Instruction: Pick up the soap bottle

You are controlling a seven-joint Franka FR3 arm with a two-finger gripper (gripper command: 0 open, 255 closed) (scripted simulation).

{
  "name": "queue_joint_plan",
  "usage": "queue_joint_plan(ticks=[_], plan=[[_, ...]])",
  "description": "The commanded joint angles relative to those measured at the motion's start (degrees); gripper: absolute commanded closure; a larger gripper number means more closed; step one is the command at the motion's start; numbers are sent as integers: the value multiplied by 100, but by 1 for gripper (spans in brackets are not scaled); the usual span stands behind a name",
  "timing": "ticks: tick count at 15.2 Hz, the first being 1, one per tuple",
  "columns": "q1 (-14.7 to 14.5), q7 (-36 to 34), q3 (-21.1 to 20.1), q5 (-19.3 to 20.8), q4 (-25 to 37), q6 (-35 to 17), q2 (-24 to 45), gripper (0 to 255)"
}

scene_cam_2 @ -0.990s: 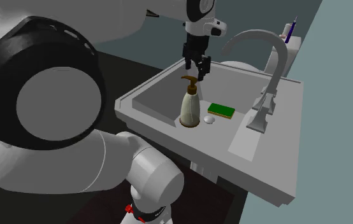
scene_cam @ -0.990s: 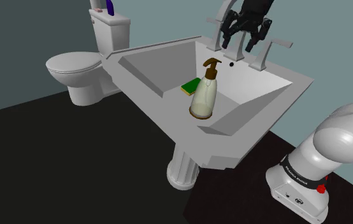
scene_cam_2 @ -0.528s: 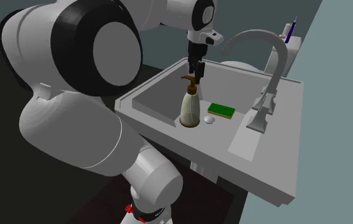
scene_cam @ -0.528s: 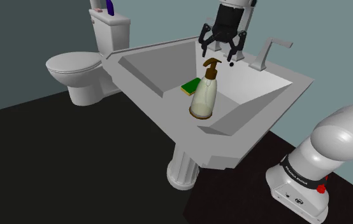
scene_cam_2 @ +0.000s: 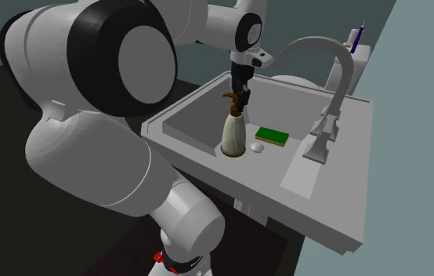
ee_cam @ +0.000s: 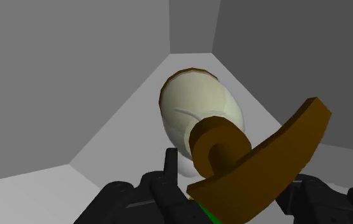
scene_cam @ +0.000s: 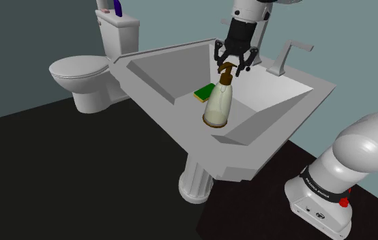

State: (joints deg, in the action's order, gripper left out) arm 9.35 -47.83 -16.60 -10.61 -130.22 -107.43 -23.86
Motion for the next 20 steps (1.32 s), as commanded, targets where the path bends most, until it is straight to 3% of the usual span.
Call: queue_joint_plan(ticks=[1, 9, 20], plan=[[1, 1, -1, 0, -8, -15, 6, 255], [0, -2, -4, 0, -7, -17, 9, 255], [30, -61, 73, 60, 817, 829, -14, 255]])
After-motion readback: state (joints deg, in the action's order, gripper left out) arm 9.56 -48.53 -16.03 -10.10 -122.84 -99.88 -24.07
